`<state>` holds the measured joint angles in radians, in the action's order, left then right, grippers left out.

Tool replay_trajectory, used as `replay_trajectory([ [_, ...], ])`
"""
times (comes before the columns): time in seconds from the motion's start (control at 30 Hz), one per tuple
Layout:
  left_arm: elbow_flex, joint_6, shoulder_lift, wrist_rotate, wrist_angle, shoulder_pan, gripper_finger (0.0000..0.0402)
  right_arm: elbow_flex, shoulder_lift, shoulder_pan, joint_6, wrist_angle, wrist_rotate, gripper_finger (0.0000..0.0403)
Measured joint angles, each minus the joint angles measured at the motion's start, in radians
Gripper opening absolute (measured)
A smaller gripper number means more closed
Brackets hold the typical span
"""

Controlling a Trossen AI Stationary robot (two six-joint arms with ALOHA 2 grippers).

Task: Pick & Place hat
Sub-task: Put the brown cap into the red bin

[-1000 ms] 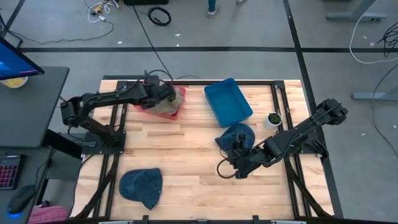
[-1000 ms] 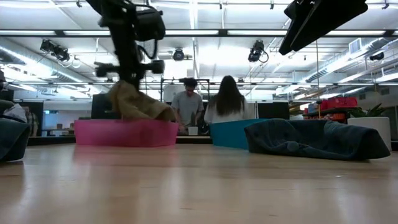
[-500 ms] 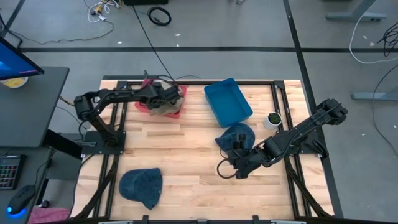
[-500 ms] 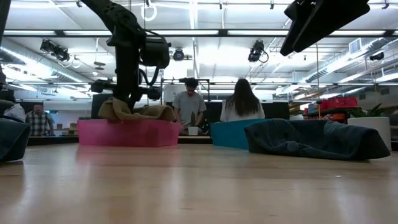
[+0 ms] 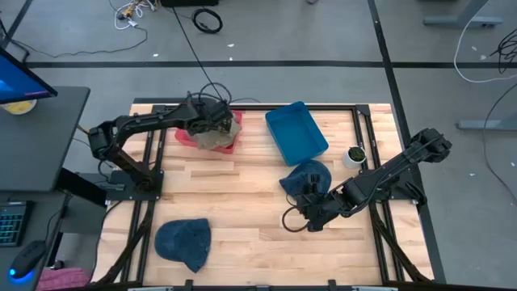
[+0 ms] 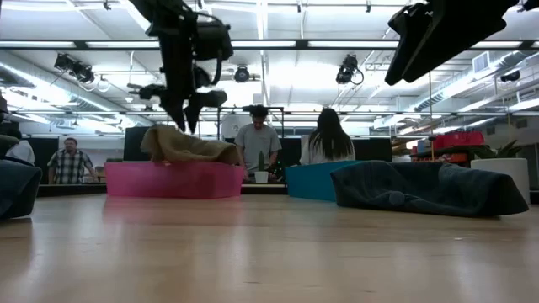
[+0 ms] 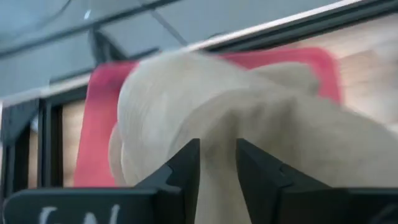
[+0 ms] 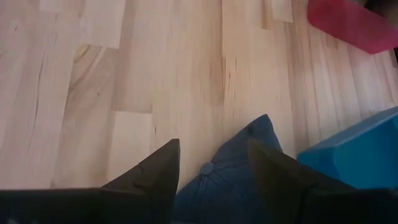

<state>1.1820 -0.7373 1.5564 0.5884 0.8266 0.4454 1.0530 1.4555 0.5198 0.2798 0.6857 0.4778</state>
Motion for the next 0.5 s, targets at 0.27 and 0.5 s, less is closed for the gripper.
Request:
replay_trajectory([
  [0.27, 0.012, 0.231, -0.001, -0.037, -0.007, -0.099, 0.0101, -0.002, 0.000, 0.000, 0.000, -0.014, 0.000, 0.0194],
  [0.5, -0.082, 0.360, 0.023, -0.071, -0.200, -0.130, 0.0061, -0.002, 0.000, 0.000, 0.000, -0.023, 0.000, 0.0194],
])
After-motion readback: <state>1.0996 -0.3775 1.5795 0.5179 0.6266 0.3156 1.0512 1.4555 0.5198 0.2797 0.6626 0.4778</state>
